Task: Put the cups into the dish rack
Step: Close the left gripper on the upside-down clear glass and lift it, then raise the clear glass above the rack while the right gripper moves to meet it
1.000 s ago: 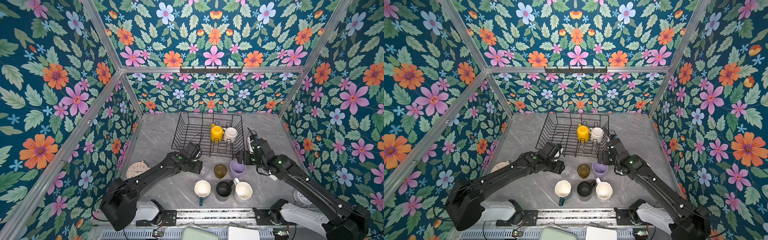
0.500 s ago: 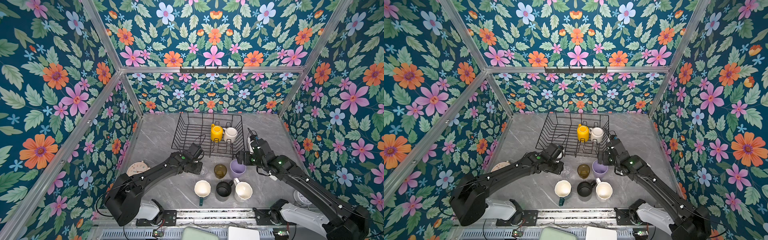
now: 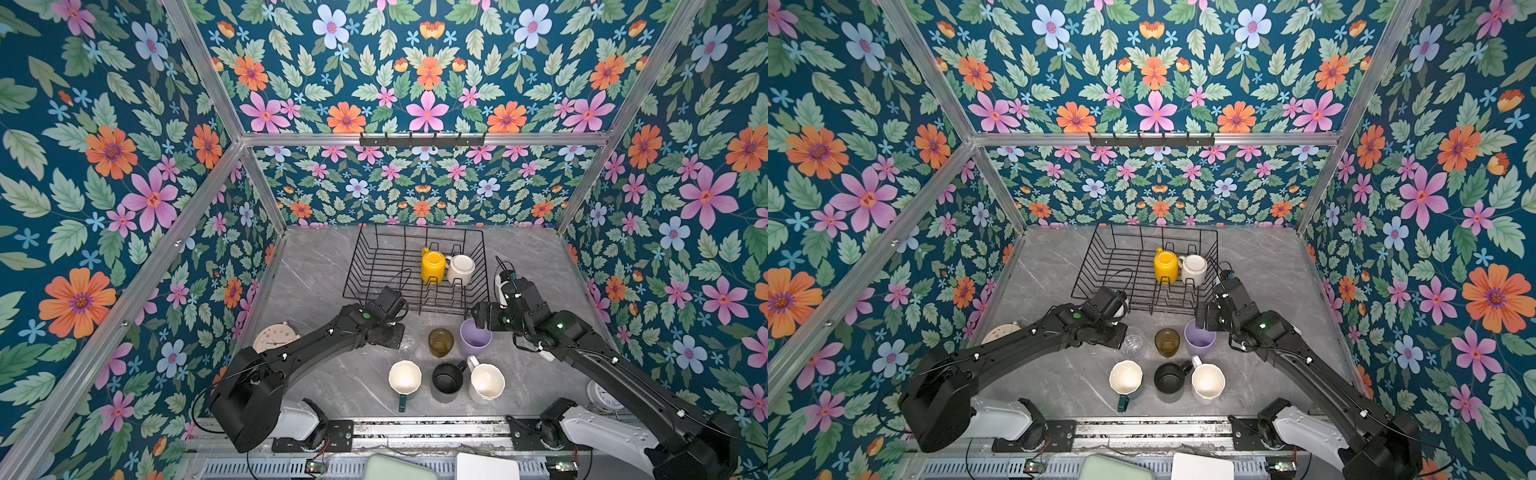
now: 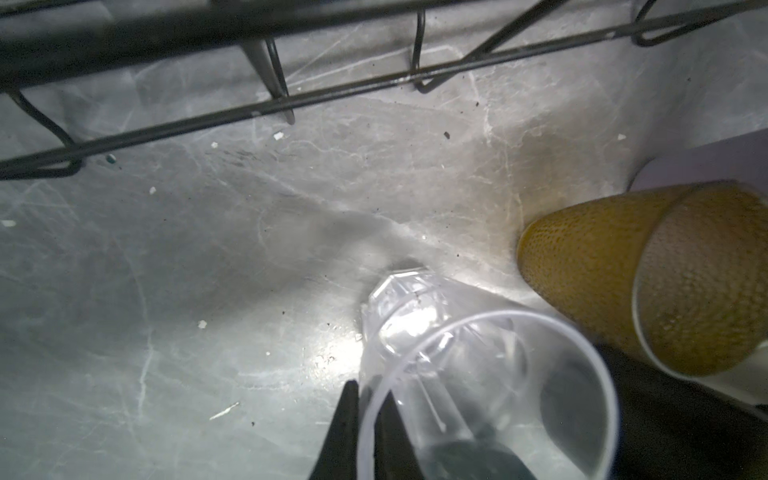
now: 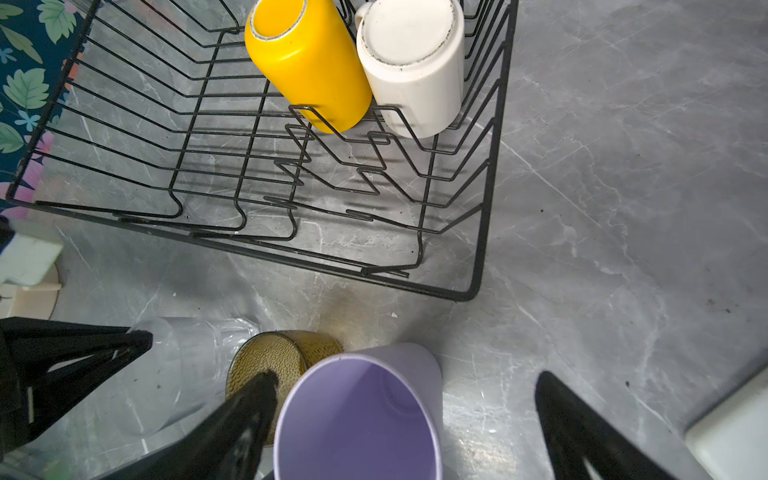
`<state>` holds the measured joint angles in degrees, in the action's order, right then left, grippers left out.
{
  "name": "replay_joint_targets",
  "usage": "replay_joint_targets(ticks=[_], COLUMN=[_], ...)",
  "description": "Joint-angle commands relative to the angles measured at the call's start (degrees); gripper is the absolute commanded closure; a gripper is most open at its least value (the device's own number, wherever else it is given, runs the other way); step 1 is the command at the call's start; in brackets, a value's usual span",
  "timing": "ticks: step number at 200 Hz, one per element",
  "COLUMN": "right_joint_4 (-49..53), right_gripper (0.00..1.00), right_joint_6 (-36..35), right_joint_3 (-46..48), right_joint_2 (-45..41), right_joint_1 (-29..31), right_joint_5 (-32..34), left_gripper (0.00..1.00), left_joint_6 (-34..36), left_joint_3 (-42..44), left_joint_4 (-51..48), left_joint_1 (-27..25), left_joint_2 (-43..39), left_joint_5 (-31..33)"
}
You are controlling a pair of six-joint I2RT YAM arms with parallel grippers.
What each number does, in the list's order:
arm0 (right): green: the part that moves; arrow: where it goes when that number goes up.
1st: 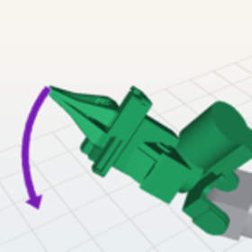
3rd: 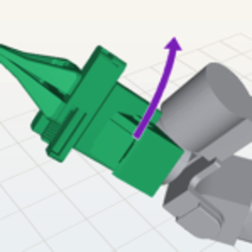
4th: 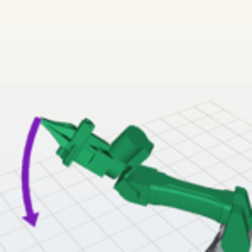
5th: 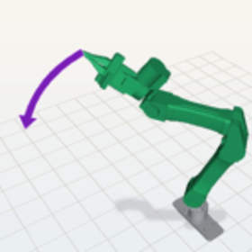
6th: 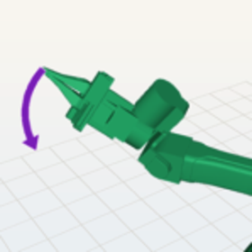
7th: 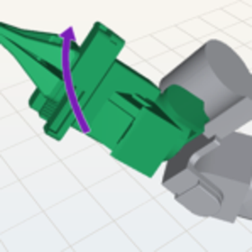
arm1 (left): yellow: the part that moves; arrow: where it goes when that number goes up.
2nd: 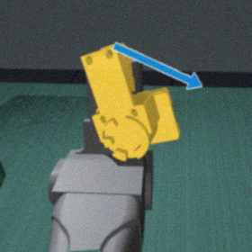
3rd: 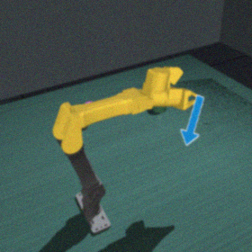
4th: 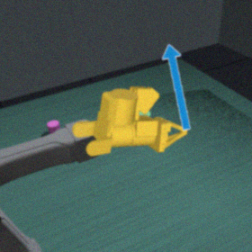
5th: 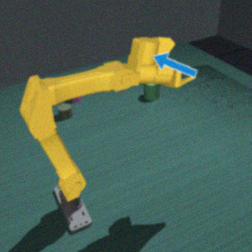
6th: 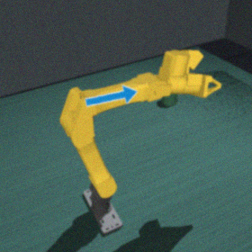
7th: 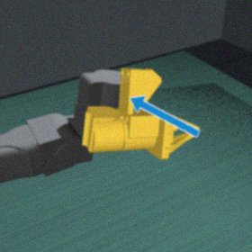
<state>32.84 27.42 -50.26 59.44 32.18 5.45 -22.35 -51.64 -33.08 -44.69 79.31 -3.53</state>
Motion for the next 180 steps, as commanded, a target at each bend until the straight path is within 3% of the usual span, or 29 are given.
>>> replay_joint_targets(ticks=[1, 79, 122, 159, 180], right_joint_4=[-1.3, -1.1, -1.1, -1.2, -2.0], right_gripper=[0.03, 0.03, 0.03, 0.03, 0.03], right_joint_6=[0.7, 0.7, 0.7, 0.5, 0.6], right_joint_3=[0.0, -0.4, -0.5, -1.1, -1.4], right_joint_2=[-0.2, -0.5, -1.5, -2.0, -2.2], right_joint_1=[0.0, 0.0, 0.0, 0.1, 0.1], right_joint_5=[0.0, 0.1, 0.0, -0.2, -1.5], left_gripper=[0.98, 1.0, 1.0, 1.0, 1.0], left_joint_6=[0.4, 2.9, 8.7, 11.3, 11.6], left_joint_3=[-0.6, -3.6, -7.5, -11.1, -14.3], left_joint_4=[-0.4, -4.1, -8.1, -9.3, -8.0], left_joint_1=[0.0, 0.1, 0.4, 1.5, 2.4], left_joint_2=[0.0, -3.4, -7.0, -11.3, -13.4], left_joint_5=[0.7, 5.4, 8.0, 5.8, 1.2])
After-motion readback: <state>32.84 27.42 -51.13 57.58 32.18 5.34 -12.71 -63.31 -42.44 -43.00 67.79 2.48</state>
